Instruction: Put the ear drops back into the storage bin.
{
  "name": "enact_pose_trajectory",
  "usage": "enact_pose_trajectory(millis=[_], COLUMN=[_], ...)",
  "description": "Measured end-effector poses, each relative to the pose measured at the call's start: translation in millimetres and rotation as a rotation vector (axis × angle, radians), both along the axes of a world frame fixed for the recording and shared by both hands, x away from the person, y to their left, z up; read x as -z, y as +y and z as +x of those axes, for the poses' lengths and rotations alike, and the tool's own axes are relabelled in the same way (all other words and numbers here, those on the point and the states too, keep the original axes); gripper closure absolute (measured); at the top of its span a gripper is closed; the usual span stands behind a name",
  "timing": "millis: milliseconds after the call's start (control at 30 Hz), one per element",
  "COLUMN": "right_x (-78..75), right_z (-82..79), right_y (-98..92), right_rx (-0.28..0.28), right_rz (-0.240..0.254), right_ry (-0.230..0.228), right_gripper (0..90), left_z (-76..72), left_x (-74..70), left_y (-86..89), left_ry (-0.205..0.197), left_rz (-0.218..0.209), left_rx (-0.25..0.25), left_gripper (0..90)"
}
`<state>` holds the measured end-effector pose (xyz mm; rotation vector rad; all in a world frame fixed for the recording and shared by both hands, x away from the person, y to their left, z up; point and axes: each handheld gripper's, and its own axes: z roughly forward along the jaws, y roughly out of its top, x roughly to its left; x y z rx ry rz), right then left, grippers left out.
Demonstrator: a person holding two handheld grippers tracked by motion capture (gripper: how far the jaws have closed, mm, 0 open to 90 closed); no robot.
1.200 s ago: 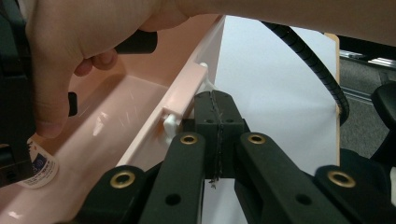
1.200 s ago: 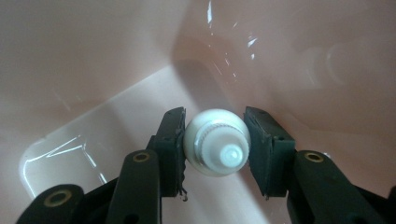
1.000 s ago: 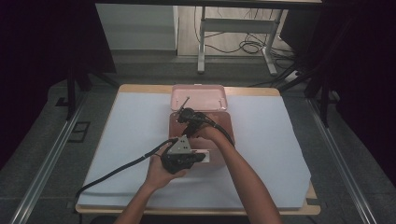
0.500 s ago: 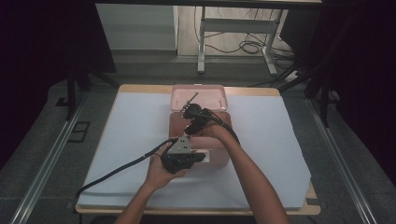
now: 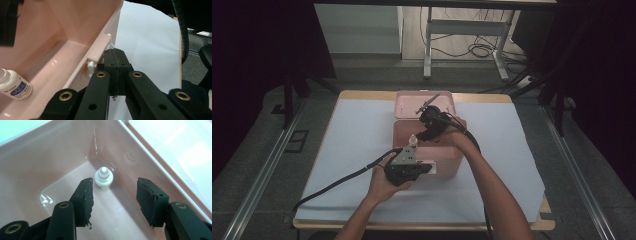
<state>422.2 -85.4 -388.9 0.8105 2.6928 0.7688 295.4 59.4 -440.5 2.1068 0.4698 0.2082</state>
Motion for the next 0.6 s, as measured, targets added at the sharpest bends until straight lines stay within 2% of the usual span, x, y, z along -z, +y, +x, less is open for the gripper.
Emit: enact_pose_trajectory(millis=[600], right_x=[-18.8], right_z=[-5.6], right_y=[-49.6], right_rx=[0.090], right_rz=[0.067], right_ry=[-0.045], right_gripper=[46.4], left_z=[0.1], left_x=[0.4], left_y=[0.1], left_ry=[0.003], left_rz=[-0.005], left_rx=[0.000], left_gripper=[90.0])
